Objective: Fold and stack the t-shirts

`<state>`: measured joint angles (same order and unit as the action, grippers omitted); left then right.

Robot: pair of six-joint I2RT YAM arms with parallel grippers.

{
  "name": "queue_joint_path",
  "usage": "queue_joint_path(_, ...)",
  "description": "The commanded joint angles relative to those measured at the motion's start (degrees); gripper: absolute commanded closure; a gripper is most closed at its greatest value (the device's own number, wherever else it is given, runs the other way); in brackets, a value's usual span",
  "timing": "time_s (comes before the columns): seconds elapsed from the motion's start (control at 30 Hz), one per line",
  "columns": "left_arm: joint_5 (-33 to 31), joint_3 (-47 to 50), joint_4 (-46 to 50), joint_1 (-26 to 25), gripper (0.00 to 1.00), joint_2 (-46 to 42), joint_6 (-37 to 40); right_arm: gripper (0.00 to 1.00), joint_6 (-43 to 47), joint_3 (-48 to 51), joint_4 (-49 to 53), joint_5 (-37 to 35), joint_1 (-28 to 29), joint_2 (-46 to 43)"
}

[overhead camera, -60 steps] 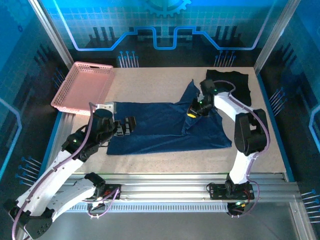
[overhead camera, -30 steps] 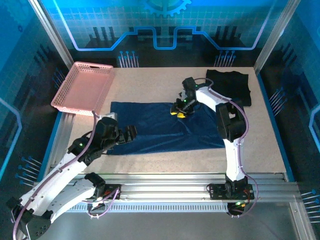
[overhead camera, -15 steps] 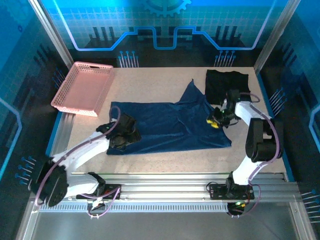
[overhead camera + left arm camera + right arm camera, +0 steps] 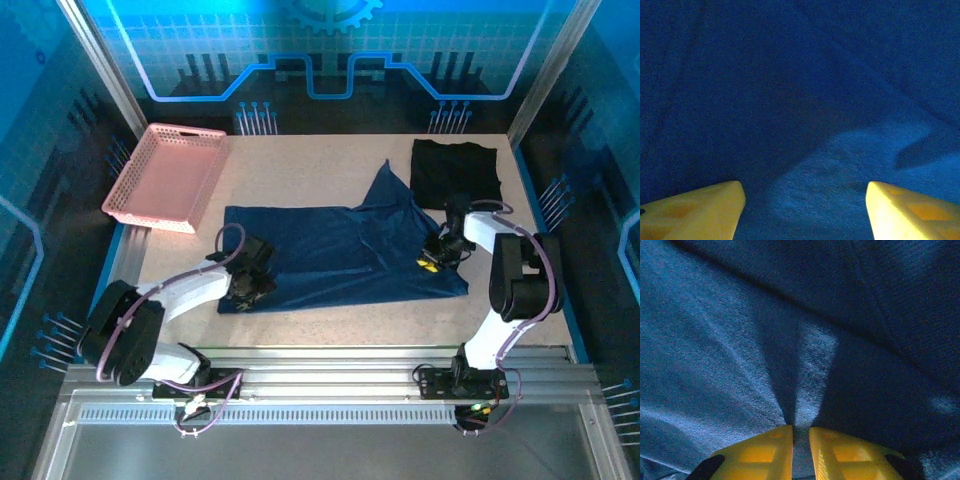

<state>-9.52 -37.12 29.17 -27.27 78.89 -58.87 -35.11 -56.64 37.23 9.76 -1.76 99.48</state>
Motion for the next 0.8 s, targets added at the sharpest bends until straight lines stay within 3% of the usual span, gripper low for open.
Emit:
queue_joint_path(0.0, 1.2, 3.3, 1.9, -1.1, 0.32, -1.5, -3.3, 0.79, -0.6, 4.7, 4.5, -6.6, -1.5, 0.0)
queue_joint_path(0.17, 0.0, 4.2, 5.6, -4.0, 0.32, -2.9, -5.6, 0.78, -2.4, 8.7, 4.6, -5.0, -1.5, -3.1)
queue_joint_path(0.3, -1.1, 6.2, 7.7, -4.4, 0.32, -8.9, -8.5, 0.76, -3.7, 10.1, 4.6, -3.3, -1.5, -4.8)
queue_joint_path(0.47, -4.5, -2.6, 12.3, -3.9, 0.21, -17.7, -5.4, 0.71, -4.3, 4.9, 7.2, -1.4, -1.2, -9.4)
queue_joint_path(0.6, -6.0, -14.4, 17.0, 1.1, 0.14, -17.8, 1.1, 0.48, -2.2, -2.3, 7.5, 0.6, 1.4, -14.2)
queue_joint_path(0.77, -2.4, -24.3, 19.6, 13.7, 0.1, -8.5, 12.3, 0.16, 9.0, -13.6, 4.0, 4.5, 6.0, -14.3)
